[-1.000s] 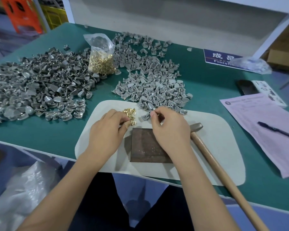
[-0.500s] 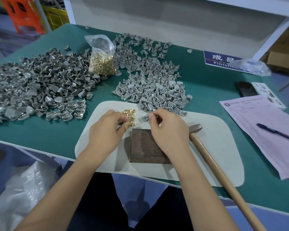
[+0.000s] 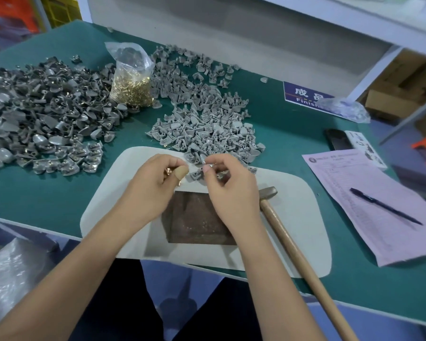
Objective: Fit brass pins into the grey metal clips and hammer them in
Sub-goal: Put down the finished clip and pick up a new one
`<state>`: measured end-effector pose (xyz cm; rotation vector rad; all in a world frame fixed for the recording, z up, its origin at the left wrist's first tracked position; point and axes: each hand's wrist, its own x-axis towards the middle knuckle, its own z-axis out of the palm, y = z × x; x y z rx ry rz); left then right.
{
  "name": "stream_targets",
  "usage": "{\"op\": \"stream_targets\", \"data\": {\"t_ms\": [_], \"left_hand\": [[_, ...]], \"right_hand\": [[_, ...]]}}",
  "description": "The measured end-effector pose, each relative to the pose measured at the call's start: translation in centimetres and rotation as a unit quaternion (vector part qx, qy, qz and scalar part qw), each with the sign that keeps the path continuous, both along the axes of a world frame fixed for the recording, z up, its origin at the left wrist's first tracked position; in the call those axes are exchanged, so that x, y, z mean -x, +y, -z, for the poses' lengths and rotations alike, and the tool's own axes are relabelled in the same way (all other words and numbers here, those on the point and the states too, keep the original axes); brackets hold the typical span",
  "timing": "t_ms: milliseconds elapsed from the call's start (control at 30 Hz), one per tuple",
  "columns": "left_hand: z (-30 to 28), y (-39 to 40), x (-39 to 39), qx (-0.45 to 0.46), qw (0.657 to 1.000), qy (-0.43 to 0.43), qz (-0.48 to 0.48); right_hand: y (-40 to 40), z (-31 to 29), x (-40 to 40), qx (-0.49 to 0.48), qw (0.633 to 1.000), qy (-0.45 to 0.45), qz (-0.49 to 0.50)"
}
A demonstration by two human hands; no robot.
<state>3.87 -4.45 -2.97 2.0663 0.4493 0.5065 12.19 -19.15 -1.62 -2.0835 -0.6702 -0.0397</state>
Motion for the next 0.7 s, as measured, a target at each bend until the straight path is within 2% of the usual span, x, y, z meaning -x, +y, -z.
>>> {"op": "stream_targets", "data": {"t_ms": [67,167,300,400,467,533,700], "left_hand": [[-1.8,-0.1,-1.1,0.048,0.998,0.024,0.021],[-3.8,-0.3,-2.2,0.110,0.989,0.069,0.075],[-3.9,-0.7,-3.3,0.151,0.979,0.100,0.095],[-3.0,-0.1,-3.7,0.040,0.994,0.074,0.062],[-2.4,0.4,-3.6,-0.080,0.990,0.109,0.031],[-1.9,0.7,-3.7,-0.169,0.972,0.160,0.016],[-1.3,0.8,-4.8,-0.214,0.954,0.210,0.018]], "right_hand": [[-0.3,0.0,-0.2,-0.039,0.999,0.034,-0.017],[-0.4,0.0,-0.1,-0.054,0.998,0.033,-0.029],[-0.3,0.0,-0.4,-0.095,0.994,0.059,0.009],[-0.3,0.1,-0.7,-0.112,0.990,0.083,0.033],[-0.4,0.1,-0.6,-0.101,0.992,0.069,0.042],[-0.3,0.2,-0.5,-0.076,0.995,0.039,0.042],[-0.2,0.1,-0.5,-0.048,0.998,0.014,0.040]]}}
